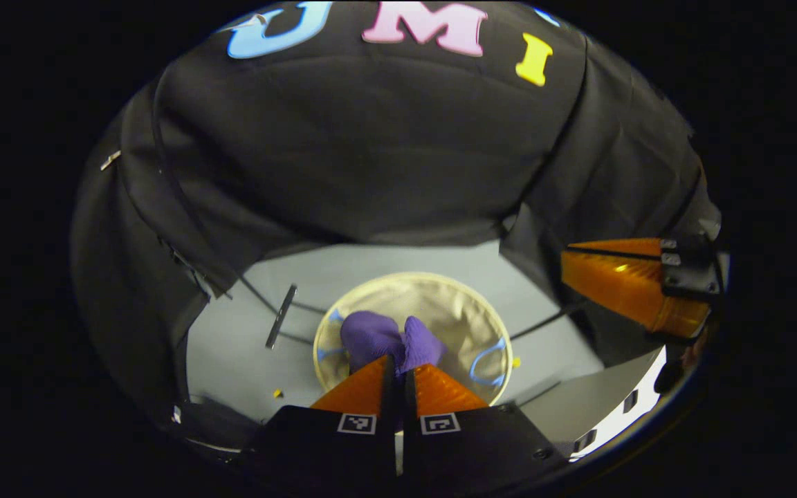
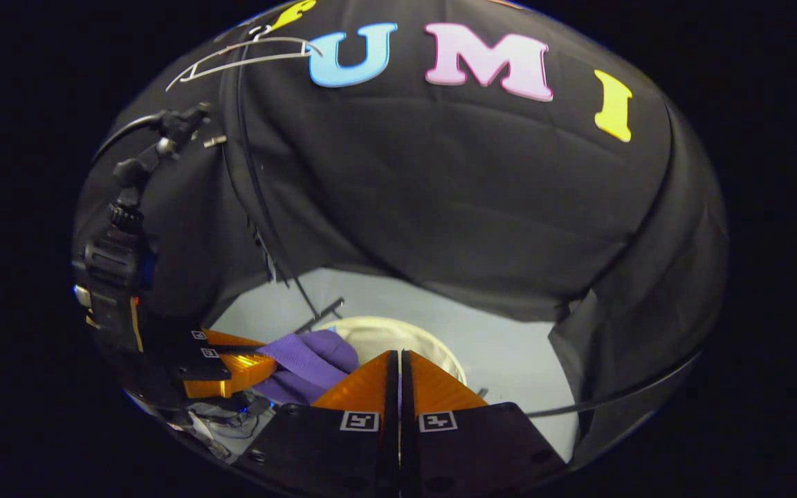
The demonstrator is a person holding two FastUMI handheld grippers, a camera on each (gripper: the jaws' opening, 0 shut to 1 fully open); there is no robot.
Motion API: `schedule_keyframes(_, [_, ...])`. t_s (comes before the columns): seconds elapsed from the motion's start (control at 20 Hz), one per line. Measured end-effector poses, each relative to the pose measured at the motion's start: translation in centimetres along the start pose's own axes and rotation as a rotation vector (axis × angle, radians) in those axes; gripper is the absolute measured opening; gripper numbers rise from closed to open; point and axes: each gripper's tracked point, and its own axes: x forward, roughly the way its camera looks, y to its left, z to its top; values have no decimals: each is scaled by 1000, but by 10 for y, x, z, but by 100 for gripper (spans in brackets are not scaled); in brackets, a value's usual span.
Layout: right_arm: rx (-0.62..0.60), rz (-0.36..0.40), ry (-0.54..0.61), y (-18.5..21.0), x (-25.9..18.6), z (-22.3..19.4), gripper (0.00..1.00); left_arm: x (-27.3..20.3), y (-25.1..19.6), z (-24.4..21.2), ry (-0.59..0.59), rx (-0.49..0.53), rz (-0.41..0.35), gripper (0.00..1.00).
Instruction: Grasp the clothes on the hanger with both hands and then place them into the laundry hamper below.
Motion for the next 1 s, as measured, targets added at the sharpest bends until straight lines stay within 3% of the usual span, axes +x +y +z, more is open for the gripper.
schedule_keyframes(0.2, [32,-7,121,-8,14,-56,6,22,2,-37,93,-62,-11,11])
schedule_keyframes(0.25, [45,-13,139,-12,17,-67,6,22,-1,-34,82,-88,-25,18])
schedule_keyframes(0.35, [79,-3,160,-14,22,-81,8,26,1,-32,79,-97,-24,44])
schedule_keyframes(0.4, [91,-2,165,-15,22,-83,18,25,6,-34,81,-95,-17,58])
schedule_keyframes(0.5, [105,-5,166,-13,23,-85,51,23,10,-35,81,-100,1,87])
schedule_keyframes(0.55, [109,-7,168,-15,21,-85,67,25,10,-37,80,-107,6,96])
schedule_keyframes(0.65, [110,-18,181,-16,20,-93,99,23,6,-36,81,-113,4,96])
schedule_keyframes(1.0, [97,-42,143,-15,-4,-79,99,-6,-2,-22,41,-100,-12,96])
